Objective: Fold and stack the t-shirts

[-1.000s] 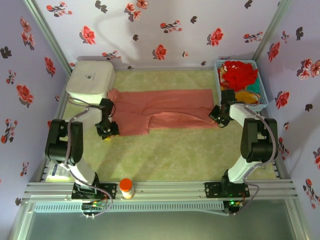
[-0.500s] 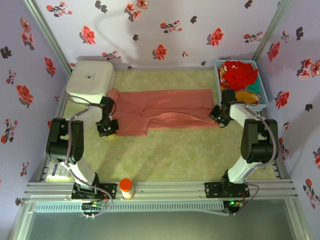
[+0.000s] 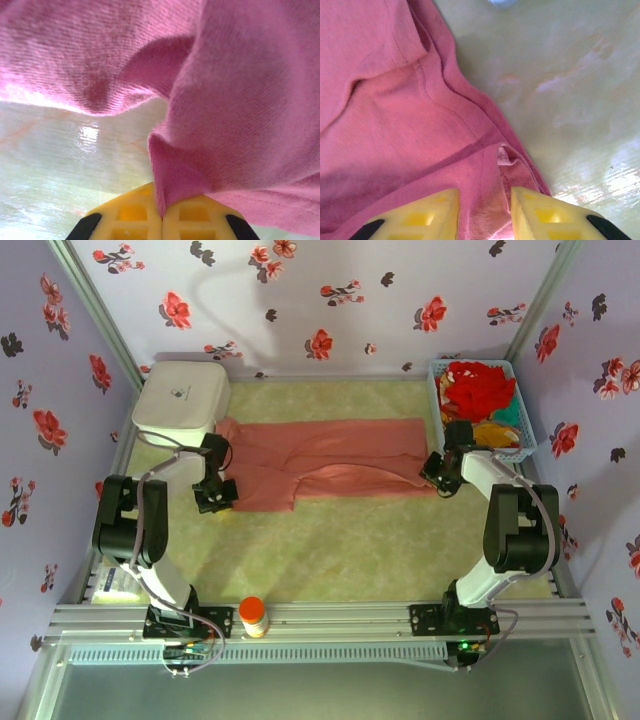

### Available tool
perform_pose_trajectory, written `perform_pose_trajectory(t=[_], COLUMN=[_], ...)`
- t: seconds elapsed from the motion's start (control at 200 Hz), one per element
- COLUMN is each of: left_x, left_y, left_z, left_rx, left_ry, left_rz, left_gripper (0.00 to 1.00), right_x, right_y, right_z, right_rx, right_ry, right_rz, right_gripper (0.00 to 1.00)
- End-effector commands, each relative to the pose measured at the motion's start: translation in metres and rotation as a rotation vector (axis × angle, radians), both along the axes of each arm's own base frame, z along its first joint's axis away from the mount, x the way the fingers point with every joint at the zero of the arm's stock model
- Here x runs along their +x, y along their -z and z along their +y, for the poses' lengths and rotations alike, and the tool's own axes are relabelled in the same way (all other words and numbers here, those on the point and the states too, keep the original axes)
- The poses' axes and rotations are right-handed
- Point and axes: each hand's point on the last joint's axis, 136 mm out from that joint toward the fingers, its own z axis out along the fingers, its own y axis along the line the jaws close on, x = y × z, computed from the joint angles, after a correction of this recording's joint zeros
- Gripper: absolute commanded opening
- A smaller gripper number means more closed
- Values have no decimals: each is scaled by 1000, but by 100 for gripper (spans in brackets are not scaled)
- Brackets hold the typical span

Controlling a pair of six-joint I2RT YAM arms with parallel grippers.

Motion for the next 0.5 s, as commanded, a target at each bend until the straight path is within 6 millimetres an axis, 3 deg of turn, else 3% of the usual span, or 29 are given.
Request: perform_pose_trajectory(t=[0.0, 0.165, 0.345, 0.495], left_x=[2, 3, 4, 6], left_y=[2, 3, -1, -9], left_z=[-1, -1, -1, 0], left_rx=[17, 16, 17, 20], left_ry=[24, 25, 28, 25], left_rz=[8, 7, -1, -21], left_gripper=[0, 0, 0, 0], right_x=[-8, -12, -9, -5], right_y=[0, 7, 12, 5], right_z=[0, 0, -1, -3], right_rx=[14, 14, 15, 3], right_ry=[10, 14, 22, 27], right_rz=[10, 20, 28, 9], right_gripper=[33, 31, 19, 9])
